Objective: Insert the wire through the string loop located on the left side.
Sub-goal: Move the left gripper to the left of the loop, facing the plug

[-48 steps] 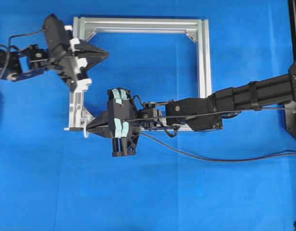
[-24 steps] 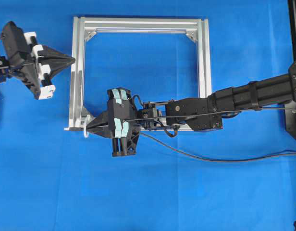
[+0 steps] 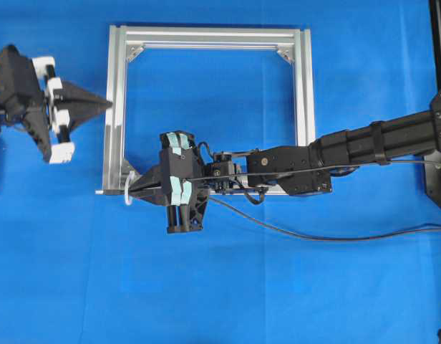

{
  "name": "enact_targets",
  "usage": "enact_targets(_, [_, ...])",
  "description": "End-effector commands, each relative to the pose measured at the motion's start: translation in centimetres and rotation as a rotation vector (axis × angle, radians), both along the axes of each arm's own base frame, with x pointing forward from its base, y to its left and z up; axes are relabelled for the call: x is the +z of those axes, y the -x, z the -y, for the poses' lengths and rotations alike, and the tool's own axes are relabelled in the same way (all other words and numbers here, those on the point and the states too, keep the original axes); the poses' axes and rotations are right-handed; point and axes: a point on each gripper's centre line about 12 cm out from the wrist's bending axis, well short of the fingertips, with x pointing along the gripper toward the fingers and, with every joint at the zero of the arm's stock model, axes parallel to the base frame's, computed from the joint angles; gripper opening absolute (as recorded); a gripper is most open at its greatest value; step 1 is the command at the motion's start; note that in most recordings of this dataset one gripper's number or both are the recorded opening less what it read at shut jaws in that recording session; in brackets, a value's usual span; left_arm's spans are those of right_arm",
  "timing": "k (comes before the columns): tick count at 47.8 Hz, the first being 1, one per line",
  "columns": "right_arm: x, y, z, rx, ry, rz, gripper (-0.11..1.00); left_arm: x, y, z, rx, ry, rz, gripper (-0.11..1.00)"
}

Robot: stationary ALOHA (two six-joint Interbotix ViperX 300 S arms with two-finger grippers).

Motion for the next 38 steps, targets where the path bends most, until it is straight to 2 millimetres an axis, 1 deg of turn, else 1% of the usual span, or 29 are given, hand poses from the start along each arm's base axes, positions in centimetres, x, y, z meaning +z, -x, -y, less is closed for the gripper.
enact_targets(1, [1.8,-0.5,-0.1,0.000,-0.004,0.044,-0.10,1.1,-0.3,2.1,-0.092,-0.005,0.049,0.00])
enact_targets(10, [1.8,-0.5,-0.1,0.001,-0.003,0.043,-0.10,2.5,0.3,6.4,-0.284,-0.013,0.113,0.00])
enact_targets(17, [1.8,-0.5,-0.1,0.001,-0.003,0.044,-0.10,3.1,1.1,8.4,-0.385,-0.016,0.134,0.00])
enact_targets(25, [1.8,-0.5,-0.1,0.000,-0.004,0.044,-0.10,2.6,1.4,8.8,-0.403,-0.013,0.082,0.00])
enact_targets(38, [1.8,-0.5,-0.1,0.000,-0.004,0.044,-0.10,2.6,1.2,8.8,-0.402,-0.013,0.073,0.01])
